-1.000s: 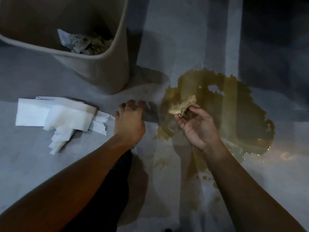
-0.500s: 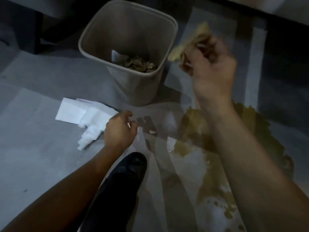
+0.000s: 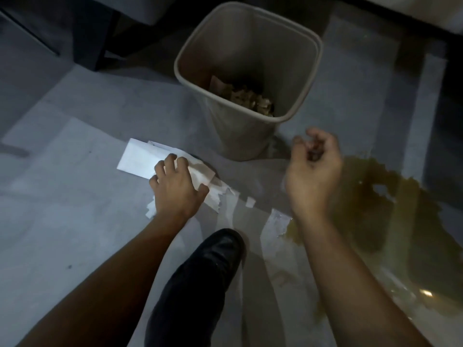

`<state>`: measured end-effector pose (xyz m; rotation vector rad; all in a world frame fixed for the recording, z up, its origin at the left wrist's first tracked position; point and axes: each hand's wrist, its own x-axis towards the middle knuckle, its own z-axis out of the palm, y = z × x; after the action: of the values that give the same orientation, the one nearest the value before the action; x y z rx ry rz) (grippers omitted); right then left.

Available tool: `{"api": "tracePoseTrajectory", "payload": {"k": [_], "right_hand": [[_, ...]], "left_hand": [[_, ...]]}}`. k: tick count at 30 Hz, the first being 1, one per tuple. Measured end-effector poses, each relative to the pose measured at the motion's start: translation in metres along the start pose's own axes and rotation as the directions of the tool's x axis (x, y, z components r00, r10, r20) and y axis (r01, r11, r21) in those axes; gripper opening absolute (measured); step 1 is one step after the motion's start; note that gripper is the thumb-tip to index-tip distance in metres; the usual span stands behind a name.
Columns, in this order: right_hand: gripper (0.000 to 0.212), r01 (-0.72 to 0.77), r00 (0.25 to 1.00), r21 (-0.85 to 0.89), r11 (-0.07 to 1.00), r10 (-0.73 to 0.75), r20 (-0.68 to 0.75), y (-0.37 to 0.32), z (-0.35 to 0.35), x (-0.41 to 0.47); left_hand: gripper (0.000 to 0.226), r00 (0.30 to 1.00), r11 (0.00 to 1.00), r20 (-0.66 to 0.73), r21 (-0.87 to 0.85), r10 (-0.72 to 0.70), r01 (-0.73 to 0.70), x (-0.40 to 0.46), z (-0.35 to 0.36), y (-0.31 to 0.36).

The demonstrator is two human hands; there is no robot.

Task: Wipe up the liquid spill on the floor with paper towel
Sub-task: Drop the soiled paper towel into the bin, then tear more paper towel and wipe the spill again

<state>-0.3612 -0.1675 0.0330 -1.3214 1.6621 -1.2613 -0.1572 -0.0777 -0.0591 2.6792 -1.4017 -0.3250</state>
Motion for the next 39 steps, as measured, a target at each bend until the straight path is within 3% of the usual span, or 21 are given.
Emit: {"api": "tracePoseTrajectory", "payload": {"k": [2, 5, 9, 13, 16, 18, 20, 22, 24, 26, 28, 30, 34, 36, 39], "right_hand": [[0.010, -0.062, 0.996, -0.093, 0.994, 0.068, 0.055, 0.026, 0.007, -0.027], [0.011, -0.133, 0.913, -0.352, 0.927, 0.252, 0.319, 0.059, 0.029, -0.054], [0.042, 0.136, 0.771, -0.556, 0.820, 0.264, 0.579, 0.087, 0.068, -0.075], [0.056, 0.280, 0.740, -0.599, 0.751, 0.228, 0.632, 0.095, 0.106, -0.081], [0.026, 0.414, 0.725, -0.585, 0.698, 0.135, 0.675, 0.099, 0.122, -0.080], [0.012, 0.390, 0.728, -0.585, 0.711, 0.151, 0.668, 0.102, 0.122, -0.074], [0.016, 0.297, 0.735, -0.578, 0.760, 0.204, 0.647, 0.102, 0.113, -0.061], [0.017, 0.104, 0.740, -0.531, 0.841, 0.291, 0.606, 0.095, 0.094, -0.043], [0.015, -0.061, 0.725, -0.541, 0.839, 0.410, 0.553, 0.091, 0.069, -0.019], [0.012, -0.221, 0.741, -0.525, 0.822, 0.492, 0.458, 0.094, 0.042, 0.009], [0.019, -0.435, 0.737, -0.323, 0.840, 0.538, 0.409, 0.092, 0.014, 0.030], [0.020, -0.523, 0.742, -0.157, 0.838, 0.538, 0.401, 0.087, -0.014, 0.050], [0.034, -0.540, 0.786, 0.042, 0.841, 0.486, 0.382, 0.089, -0.061, 0.078], [0.030, -0.588, 0.760, 0.031, 0.808, 0.539, 0.363, 0.103, -0.075, 0.087], [0.031, -0.619, 0.750, 0.042, 0.784, 0.574, 0.329, 0.112, -0.084, 0.091]], "left_hand": [[0.082, 0.999, 1.000, 0.053, 0.026, -0.011, 0.010, 0.004, 0.002, -0.008], [0.094, 0.987, 0.997, 0.155, 0.066, -0.049, 0.039, 0.008, 0.004, -0.017], [0.090, 0.982, 0.992, 0.185, 0.128, -0.033, 0.009, 0.015, 0.009, -0.024], [0.063, 0.980, 0.989, 0.199, 0.144, -0.018, -0.011, 0.023, 0.009, -0.025], [0.052, 0.984, 0.995, 0.176, 0.099, -0.014, -0.003, 0.031, 0.007, -0.026], [0.043, 0.987, 0.998, 0.151, 0.010, -0.055, 0.054, 0.039, 0.003, -0.028], [0.032, 0.987, 0.973, 0.094, -0.181, -0.127, 0.143, 0.042, -0.003, -0.032], [0.022, 0.982, 0.879, 0.046, -0.439, -0.184, 0.185, 0.041, -0.013, -0.035], [0.012, 0.962, 0.735, 0.107, -0.626, -0.252, 0.262, 0.039, -0.025, -0.036], [0.013, 0.900, 0.436, 0.301, -0.796, -0.316, 0.419, 0.039, -0.039, -0.032], [0.021, 0.816, 0.093, 0.500, -0.834, -0.291, 0.544, 0.040, -0.049, -0.031], [0.024, 0.750, -0.098, 0.619, -0.782, -0.234, 0.615, 0.042, -0.057, -0.035], [0.036, 0.694, -0.195, 0.684, -0.729, -0.224, 0.656, 0.048, -0.048, -0.063], [0.032, 0.677, -0.150, 0.676, -0.731, -0.290, 0.666, 0.051, -0.041, -0.072], [0.010, 0.644, -0.001, 0.610, -0.726, -0.463, 0.687, 0.054, -0.032, -0.088]]}}
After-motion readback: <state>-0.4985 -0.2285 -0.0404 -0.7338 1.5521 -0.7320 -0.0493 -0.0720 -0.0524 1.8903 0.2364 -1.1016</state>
